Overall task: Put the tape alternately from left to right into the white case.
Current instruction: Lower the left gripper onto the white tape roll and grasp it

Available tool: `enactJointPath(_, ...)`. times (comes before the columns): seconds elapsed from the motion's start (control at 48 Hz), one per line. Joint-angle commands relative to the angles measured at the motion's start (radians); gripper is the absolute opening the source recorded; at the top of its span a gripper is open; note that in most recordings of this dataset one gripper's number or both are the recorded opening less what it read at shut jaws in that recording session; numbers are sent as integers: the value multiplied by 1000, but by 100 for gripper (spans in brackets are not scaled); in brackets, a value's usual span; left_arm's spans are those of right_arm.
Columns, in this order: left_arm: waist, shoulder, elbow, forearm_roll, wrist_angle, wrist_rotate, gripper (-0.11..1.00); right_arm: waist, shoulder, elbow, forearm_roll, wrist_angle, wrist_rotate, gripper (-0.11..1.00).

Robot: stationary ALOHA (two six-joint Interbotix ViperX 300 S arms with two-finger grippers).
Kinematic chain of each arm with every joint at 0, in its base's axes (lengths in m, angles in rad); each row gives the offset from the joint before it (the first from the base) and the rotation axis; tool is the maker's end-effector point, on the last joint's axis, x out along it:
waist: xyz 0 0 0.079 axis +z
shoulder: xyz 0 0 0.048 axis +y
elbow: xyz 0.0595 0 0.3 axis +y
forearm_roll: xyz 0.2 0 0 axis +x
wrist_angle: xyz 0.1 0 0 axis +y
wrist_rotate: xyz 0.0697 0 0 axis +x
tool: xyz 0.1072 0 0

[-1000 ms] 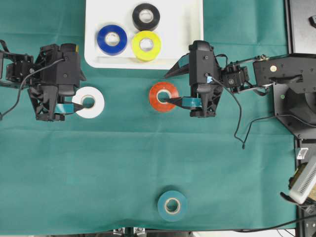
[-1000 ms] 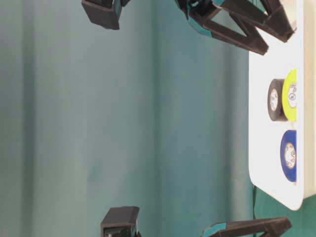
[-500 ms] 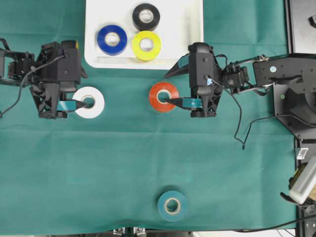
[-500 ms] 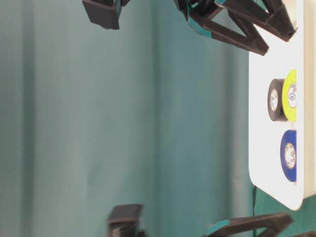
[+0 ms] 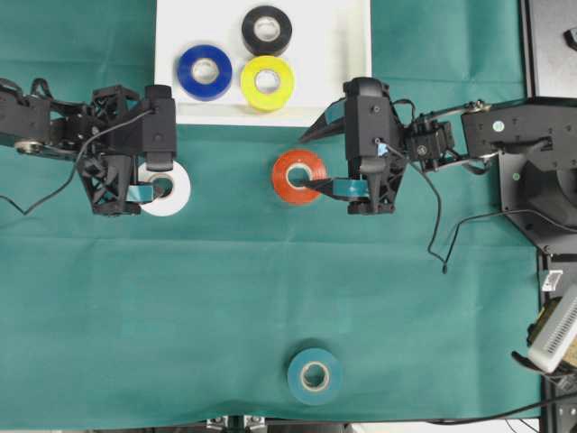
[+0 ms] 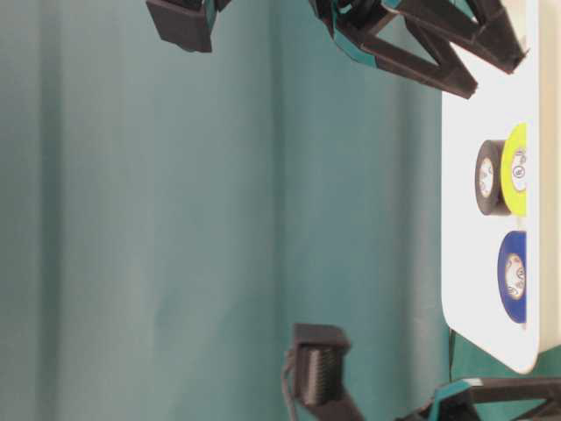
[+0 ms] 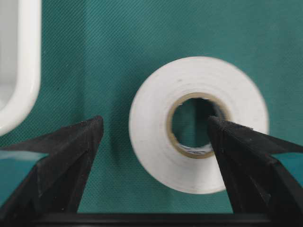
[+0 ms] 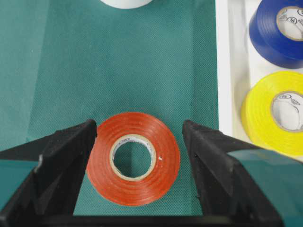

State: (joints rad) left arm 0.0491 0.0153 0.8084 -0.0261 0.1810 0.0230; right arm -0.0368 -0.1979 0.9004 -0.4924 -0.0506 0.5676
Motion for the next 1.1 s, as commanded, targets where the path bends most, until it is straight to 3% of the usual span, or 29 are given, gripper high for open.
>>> enactJointPath(0.0,2,9,-23,0,-3,2,67,3,-3,-18,-2,-8,2,76)
enactJointPath(0.396,3,43,-44,0,-2,3,63,2,8,-20,-2,-8,2,76)
enactJointPath(0.479,2,38,-43,0,-2,3,53,2,8,-20,-2,-8,2,76)
enactJointPath(0.646,2,25,-41,0,0,3,13,2,8,-20,-2,-8,2,76)
enactJointPath(0.729,2,23,-41,0,6,3,0,2,8,-20,-2,-8,2,76)
enactJointPath(1.084,2,21,-54,-2,44,3,-2,3,8,-20,-2,-8,3,76)
